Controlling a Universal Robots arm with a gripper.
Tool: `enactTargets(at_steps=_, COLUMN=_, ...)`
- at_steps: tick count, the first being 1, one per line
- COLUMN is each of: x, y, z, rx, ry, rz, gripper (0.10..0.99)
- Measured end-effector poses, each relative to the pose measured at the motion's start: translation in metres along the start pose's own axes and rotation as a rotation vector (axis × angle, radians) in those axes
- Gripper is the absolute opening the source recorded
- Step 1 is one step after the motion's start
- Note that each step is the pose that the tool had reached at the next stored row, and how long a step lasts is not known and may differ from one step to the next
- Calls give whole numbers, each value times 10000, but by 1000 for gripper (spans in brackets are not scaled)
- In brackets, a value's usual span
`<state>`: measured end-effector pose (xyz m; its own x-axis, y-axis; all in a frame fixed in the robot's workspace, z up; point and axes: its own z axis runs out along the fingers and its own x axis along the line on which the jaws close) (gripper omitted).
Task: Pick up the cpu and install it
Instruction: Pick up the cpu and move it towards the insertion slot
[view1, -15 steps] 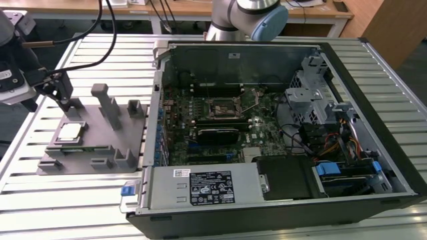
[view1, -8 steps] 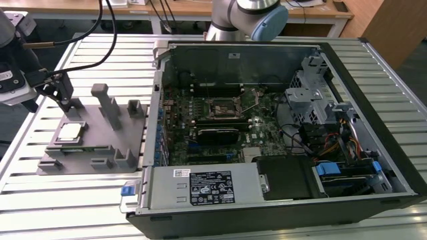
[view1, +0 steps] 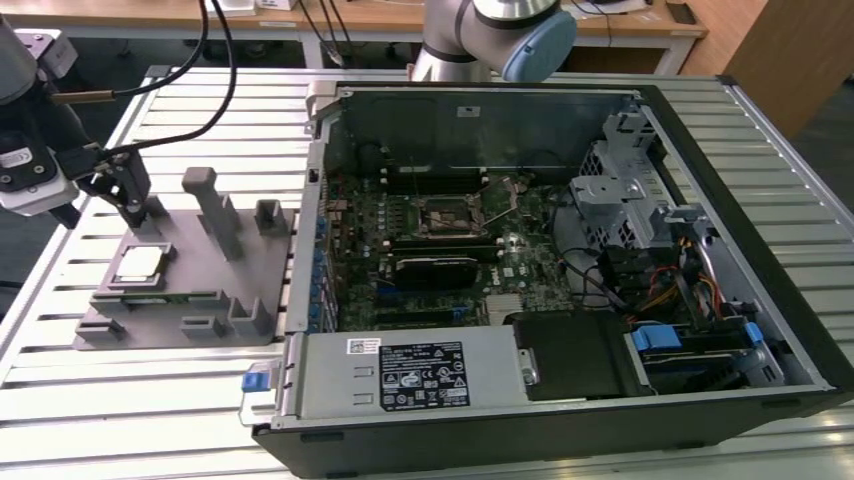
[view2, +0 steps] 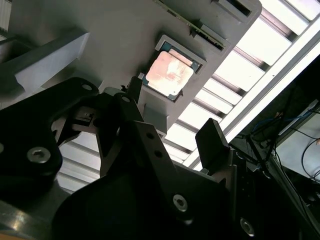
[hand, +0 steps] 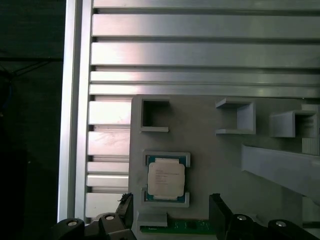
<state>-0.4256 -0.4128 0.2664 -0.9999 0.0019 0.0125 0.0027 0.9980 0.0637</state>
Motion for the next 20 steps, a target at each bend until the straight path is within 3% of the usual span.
enactTargets(at_steps=13, x=-23, y=-4, z=46, rx=-24, ry=-1, rz=0, gripper=706)
enactTargets(at_steps=20, x=-25, y=-17, z=151, rx=-25, ry=0, rz=-2, gripper=706)
